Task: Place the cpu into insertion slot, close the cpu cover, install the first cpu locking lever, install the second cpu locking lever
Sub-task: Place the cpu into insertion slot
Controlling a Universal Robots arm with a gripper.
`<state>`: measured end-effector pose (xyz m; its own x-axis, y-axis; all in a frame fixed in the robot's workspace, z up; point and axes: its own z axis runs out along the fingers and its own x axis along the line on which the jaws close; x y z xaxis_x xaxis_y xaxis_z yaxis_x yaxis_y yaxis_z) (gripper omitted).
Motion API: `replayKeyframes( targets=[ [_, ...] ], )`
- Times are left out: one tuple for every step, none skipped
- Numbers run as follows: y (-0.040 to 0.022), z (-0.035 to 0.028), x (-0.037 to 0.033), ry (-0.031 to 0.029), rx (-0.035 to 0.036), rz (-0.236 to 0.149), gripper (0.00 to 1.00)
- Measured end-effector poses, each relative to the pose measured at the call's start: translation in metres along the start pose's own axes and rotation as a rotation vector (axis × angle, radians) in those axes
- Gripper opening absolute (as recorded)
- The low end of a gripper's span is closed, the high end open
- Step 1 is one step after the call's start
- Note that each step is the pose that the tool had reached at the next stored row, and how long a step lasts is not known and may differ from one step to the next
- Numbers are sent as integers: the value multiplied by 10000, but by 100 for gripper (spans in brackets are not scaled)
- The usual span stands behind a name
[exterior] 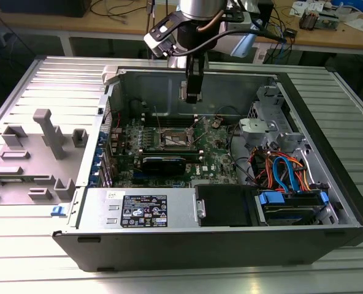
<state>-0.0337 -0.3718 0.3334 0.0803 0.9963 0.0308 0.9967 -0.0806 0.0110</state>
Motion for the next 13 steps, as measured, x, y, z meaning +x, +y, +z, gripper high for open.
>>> replayKeyframes(
  targets=[
    [0,22,-1,-3,14,100,54],
    [0,39,-1,-4,22,158,54],
    [0,56,-2,-5,24,191,54],
    [0,77,-2,-2,6,190,54],
    [-1,98,-3,1,-42,189,54],
    [0,119,-4,8,-80,186,54],
    [-1,134,-4,12,-102,185,54],
    [-1,145,-5,15,-120,178,54],
    [-1,156,-6,16,-131,170,54],
    [-1,179,-9,16,-136,157,54],
    [-2,199,-10,17,-137,153,54],
    [-2,226,-12,16,-137,149,54],
    [-2,259,-13,18,-138,146,54]
  ],
)
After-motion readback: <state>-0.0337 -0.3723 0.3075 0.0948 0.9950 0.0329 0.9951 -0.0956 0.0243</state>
